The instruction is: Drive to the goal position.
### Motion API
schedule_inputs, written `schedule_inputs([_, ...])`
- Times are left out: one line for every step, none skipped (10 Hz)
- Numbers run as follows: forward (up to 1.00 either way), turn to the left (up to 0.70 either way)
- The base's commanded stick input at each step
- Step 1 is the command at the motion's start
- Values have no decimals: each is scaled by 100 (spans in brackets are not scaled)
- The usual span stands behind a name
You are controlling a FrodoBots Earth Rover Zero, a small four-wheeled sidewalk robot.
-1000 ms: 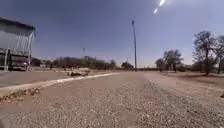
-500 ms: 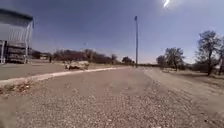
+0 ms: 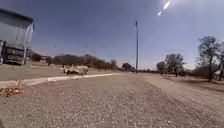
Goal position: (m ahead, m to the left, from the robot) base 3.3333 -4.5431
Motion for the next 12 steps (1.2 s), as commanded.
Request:
schedule_inputs([70,-35])
schedule_inputs([70,-35])
schedule_inputs([70,-35])
schedule_inputs([70,-35])
schedule_inputs([70,-35])
schedule_inputs([70,-35])
schedule_inputs([70,-35])
schedule_inputs([70,-35])
schedule_inputs([70,0])
schedule_inputs([70,0])
schedule_inputs([70,0])
schedule_inputs([70,-13])
